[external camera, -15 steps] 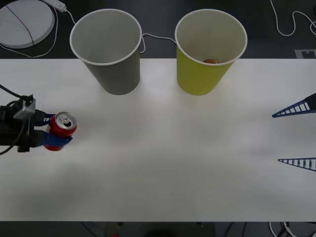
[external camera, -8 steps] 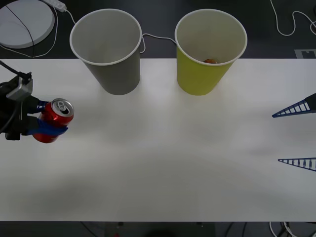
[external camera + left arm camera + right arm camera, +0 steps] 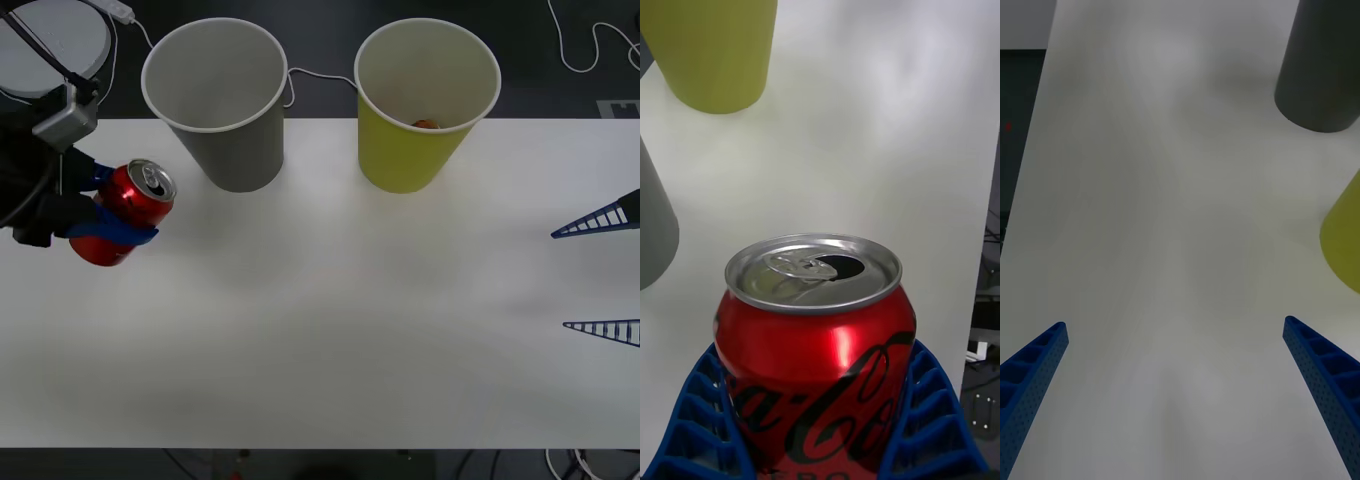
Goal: Put the can into the green bin and the plastic bottle into the gray bin
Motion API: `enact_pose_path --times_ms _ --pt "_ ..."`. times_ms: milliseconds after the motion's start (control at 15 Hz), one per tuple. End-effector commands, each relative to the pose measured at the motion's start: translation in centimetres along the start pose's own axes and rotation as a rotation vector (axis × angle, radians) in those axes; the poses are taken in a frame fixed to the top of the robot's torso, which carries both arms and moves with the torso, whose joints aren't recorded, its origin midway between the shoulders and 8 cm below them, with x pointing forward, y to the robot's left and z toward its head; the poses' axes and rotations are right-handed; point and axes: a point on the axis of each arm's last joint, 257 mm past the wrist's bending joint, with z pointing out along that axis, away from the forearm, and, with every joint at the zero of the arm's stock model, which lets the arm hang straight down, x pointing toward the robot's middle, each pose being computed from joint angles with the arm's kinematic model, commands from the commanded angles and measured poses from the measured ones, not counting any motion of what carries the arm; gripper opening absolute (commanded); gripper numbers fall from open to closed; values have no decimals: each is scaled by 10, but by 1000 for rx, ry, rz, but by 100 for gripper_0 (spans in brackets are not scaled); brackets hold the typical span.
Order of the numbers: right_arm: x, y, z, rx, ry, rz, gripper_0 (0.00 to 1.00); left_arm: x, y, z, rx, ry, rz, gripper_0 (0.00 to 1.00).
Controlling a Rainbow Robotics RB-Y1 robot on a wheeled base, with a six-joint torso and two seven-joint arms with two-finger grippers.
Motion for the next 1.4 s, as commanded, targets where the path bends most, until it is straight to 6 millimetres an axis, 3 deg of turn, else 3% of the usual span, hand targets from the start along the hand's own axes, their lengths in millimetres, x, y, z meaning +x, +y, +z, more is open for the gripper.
enact_pose_path --times_ms 67,467,933,1400 --pt "0 0 0 0 0 0 100 -31 -2 2 10 50 -9 0" --pt "0 0 0 0 0 0 100 -114 12 18 13 125 -11 0" --pt "0 0 0 0 0 0 100 -223 44 77 -15 99 -24 0" --pt "0 0 0 0 0 0 100 -304 72 123 -89 51 -77 0"
